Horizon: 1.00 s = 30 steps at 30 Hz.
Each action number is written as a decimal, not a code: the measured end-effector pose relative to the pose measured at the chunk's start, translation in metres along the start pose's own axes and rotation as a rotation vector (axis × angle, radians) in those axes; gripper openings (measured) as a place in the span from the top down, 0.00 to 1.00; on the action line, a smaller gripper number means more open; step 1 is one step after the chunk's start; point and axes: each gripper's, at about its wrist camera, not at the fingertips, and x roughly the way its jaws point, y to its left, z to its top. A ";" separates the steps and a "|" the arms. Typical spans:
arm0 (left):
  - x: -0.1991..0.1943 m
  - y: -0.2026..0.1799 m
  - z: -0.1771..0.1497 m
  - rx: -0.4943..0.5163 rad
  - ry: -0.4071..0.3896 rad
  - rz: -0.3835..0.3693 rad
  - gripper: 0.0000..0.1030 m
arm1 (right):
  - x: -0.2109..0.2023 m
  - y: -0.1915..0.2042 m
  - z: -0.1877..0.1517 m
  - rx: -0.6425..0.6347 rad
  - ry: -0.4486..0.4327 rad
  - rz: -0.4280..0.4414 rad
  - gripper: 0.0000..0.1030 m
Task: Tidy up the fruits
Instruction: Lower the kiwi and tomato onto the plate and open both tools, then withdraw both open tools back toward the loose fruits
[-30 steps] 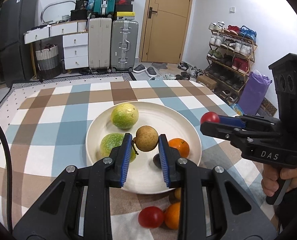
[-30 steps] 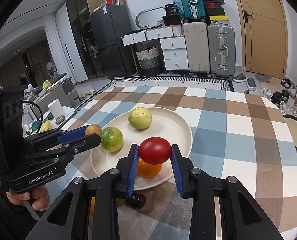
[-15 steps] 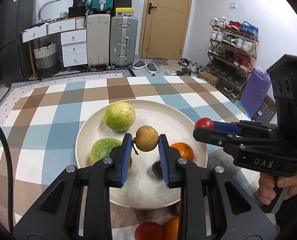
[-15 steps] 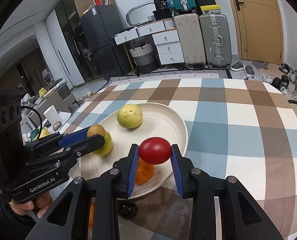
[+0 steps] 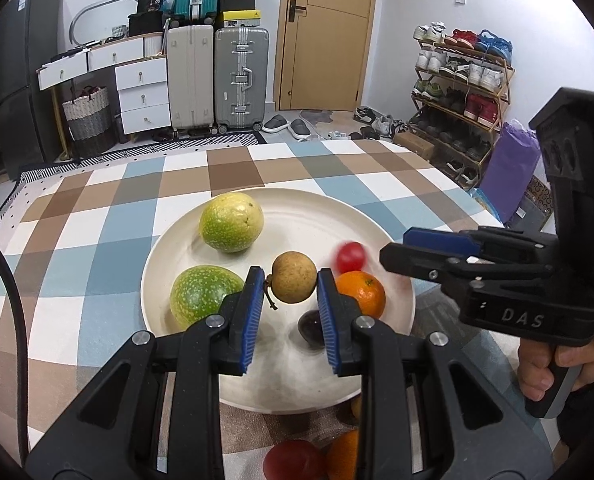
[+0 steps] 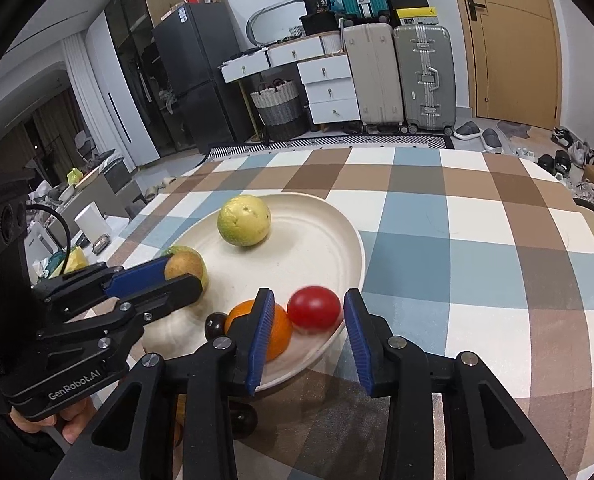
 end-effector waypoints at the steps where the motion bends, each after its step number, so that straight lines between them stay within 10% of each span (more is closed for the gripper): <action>1: 0.000 0.000 0.000 -0.001 0.000 0.001 0.77 | -0.001 0.000 0.000 -0.001 -0.003 -0.003 0.63; 11: -0.010 0.001 -0.004 -0.005 -0.005 0.001 0.73 | -0.012 0.005 -0.007 -0.037 -0.024 -0.029 0.44; 18: -0.036 0.006 -0.011 -0.027 -0.035 0.043 0.21 | -0.022 0.007 -0.011 -0.035 -0.049 -0.032 0.13; 30: -0.076 0.027 -0.044 -0.086 -0.044 0.085 0.01 | -0.030 0.014 -0.029 -0.049 -0.013 -0.021 0.00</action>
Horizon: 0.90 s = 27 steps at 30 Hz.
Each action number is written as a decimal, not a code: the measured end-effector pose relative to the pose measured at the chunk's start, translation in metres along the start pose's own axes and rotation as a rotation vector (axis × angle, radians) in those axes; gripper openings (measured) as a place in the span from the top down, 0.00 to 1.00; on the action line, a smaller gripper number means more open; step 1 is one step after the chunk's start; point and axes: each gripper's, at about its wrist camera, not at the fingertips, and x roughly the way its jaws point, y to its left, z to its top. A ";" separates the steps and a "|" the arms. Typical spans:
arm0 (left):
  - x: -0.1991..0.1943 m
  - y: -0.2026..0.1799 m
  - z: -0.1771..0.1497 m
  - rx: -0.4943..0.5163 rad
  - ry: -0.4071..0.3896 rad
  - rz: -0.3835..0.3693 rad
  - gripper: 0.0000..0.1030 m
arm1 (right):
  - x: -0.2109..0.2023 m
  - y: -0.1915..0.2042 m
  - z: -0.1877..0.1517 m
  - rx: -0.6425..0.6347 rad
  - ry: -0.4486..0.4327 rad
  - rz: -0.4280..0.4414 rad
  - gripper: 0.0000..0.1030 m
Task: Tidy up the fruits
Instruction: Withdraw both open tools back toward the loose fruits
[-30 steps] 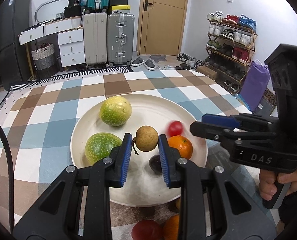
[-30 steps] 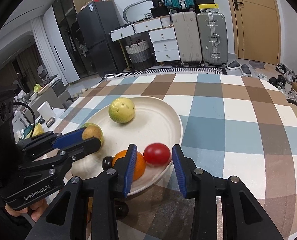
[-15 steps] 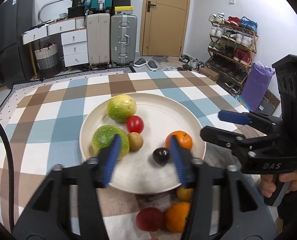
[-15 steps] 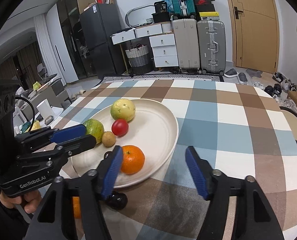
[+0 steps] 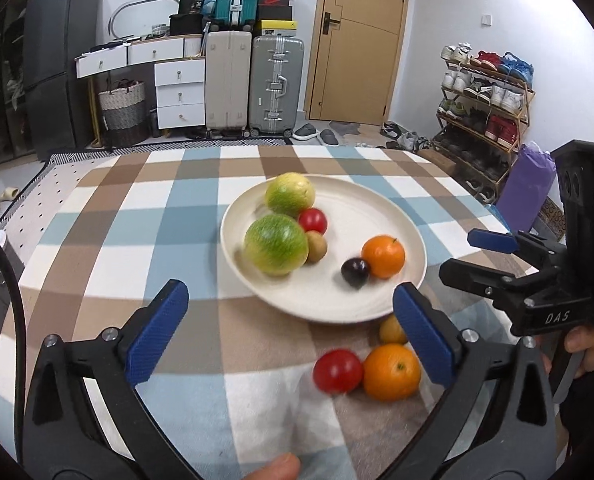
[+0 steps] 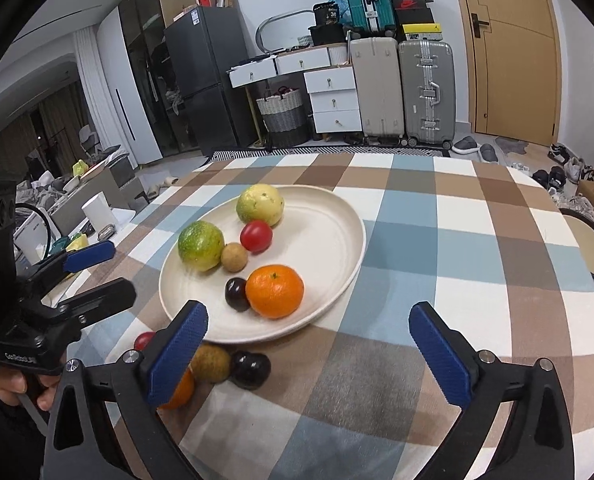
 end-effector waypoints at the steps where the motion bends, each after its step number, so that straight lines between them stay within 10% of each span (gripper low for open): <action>1: -0.002 0.001 -0.003 -0.001 0.004 0.004 0.01 | 0.000 0.001 -0.002 -0.005 0.008 0.004 0.00; 27: 0.012 0.005 -0.024 0.037 0.154 0.012 0.01 | 0.013 0.005 -0.016 -0.106 0.167 0.001 0.00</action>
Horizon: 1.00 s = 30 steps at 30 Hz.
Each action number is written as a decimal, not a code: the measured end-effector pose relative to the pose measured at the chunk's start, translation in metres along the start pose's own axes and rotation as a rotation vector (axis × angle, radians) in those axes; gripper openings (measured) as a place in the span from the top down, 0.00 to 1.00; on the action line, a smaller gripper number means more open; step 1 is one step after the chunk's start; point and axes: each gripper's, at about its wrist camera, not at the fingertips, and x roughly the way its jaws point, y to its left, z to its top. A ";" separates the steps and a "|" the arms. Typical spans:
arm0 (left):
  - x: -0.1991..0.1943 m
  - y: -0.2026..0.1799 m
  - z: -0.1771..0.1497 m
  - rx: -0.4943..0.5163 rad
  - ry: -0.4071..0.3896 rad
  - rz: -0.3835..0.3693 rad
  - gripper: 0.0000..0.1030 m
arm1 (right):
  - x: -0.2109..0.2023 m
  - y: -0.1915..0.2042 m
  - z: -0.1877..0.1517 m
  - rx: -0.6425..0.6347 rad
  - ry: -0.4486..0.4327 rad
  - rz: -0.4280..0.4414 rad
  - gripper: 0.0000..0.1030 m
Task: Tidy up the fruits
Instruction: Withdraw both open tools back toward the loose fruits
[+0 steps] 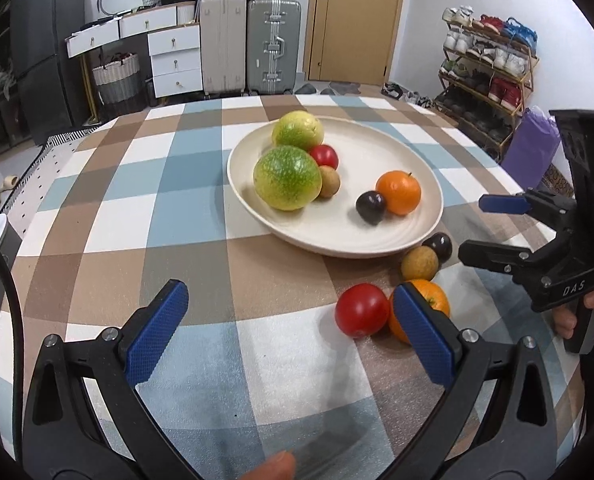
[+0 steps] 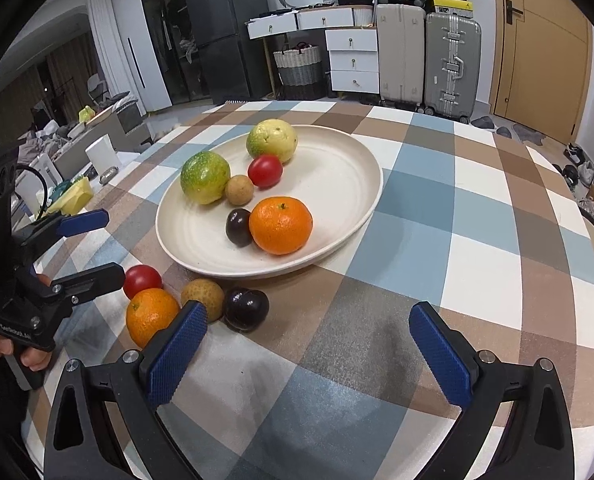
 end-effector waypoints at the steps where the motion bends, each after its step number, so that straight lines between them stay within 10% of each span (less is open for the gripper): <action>1: 0.000 0.000 0.000 0.003 0.002 0.004 0.01 | 0.000 0.000 0.000 0.001 0.004 -0.001 0.00; 30: 0.012 0.007 -0.003 -0.020 0.065 -0.006 0.01 | 0.014 0.009 -0.003 -0.045 0.075 -0.032 0.00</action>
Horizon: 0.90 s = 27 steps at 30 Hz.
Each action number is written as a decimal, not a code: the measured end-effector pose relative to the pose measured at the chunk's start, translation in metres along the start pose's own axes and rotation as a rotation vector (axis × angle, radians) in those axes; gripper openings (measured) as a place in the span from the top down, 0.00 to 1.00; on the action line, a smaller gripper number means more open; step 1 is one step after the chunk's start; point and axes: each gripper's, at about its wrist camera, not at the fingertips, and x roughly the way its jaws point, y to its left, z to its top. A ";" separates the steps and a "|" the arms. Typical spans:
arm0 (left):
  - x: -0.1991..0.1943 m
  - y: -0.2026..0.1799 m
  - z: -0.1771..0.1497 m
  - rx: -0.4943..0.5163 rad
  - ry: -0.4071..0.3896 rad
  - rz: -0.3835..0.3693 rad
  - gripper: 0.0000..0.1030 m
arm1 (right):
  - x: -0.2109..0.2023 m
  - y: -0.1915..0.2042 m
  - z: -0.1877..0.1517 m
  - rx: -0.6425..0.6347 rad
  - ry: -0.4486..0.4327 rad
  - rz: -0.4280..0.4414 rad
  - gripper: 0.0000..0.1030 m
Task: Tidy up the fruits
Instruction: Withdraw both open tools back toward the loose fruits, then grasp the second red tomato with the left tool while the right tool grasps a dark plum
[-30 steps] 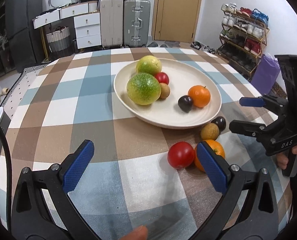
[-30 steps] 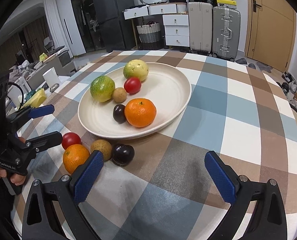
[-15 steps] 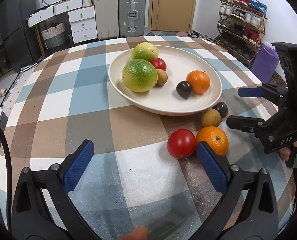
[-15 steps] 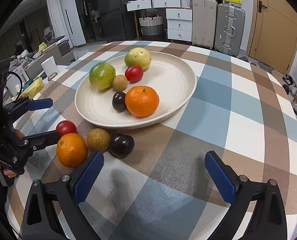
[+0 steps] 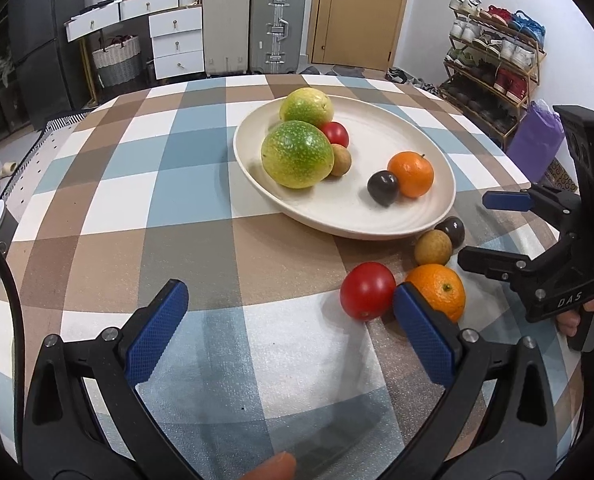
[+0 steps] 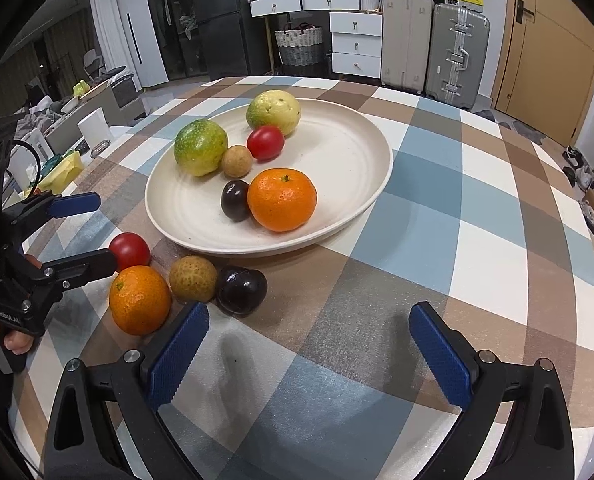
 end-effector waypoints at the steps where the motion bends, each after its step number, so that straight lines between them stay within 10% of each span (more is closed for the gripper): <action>1: 0.000 0.000 0.000 0.003 -0.002 0.003 0.01 | 0.000 0.001 0.000 -0.003 0.002 -0.001 0.01; 27: -0.003 0.013 0.001 -0.049 -0.012 0.025 0.01 | 0.000 0.015 0.005 -0.050 -0.033 0.152 0.68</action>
